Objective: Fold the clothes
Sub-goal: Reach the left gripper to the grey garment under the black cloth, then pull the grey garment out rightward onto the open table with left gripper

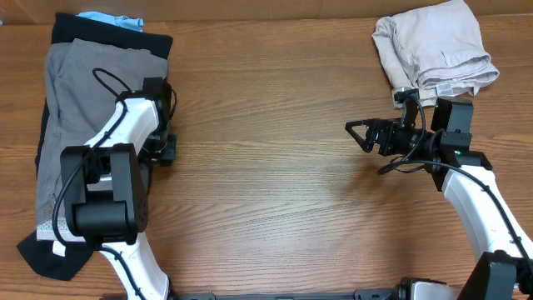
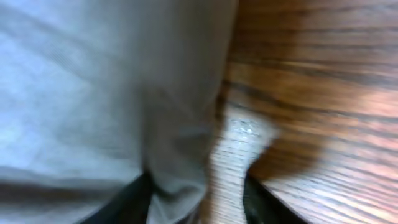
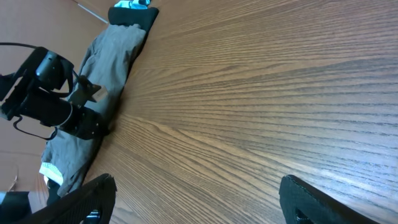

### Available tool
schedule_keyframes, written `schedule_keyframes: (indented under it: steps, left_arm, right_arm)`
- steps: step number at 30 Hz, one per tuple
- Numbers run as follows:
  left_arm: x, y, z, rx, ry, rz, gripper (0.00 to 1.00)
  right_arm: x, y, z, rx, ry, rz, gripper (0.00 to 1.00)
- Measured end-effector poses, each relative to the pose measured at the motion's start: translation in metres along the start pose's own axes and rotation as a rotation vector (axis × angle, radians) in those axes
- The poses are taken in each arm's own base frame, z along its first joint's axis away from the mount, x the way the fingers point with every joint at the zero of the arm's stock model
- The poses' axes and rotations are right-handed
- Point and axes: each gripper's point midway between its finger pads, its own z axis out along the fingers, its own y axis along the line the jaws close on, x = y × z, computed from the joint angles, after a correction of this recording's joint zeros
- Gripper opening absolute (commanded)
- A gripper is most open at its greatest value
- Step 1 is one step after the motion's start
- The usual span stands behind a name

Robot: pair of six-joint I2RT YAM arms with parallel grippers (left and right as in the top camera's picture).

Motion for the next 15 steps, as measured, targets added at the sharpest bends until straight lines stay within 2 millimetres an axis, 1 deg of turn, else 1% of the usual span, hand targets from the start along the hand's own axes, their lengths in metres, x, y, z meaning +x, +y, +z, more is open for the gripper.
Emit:
schedule_keyframes:
  steps: [1,2,4,6,9,10,12,15]
  left_arm:
    - [0.0,0.001,0.001,-0.006,0.001,-0.002,0.21]
    - [0.0,0.002,0.002,-0.016,0.004,0.001,0.04]
    - [0.001,0.005,0.001,-0.03,0.014,0.001,0.04]
    - [0.003,0.007,-0.004,-0.034,0.035,0.01,0.04]
    - [0.0,0.011,-0.021,-0.034,0.052,0.023,0.04]
    - [0.0,0.012,-0.029,-0.035,0.061,0.032,0.04]
    - [-0.006,0.013,-0.05,-0.034,0.047,0.044,0.04]
    - [-0.025,0.004,-0.089,-0.011,-0.023,0.063,0.04]
  right_arm:
    - [0.0,0.0,0.0,0.0,-0.001,-0.001,0.85]
    - [0.0,0.0,0.0,0.0,-0.002,-0.001,0.84]
    - [-0.001,0.0,0.0,-0.001,-0.002,-0.002,0.83]
    - [-0.001,0.0,0.0,-0.001,-0.005,-0.004,0.82]
    - [-0.005,0.001,0.0,-0.004,-0.018,-0.021,0.78]
    - [-0.007,0.001,0.0,-0.005,-0.026,-0.03,0.77]
    - [-0.012,0.002,0.0,-0.008,-0.041,-0.044,0.75]
    - [-0.015,0.003,0.0,-0.012,-0.054,-0.048,0.72]
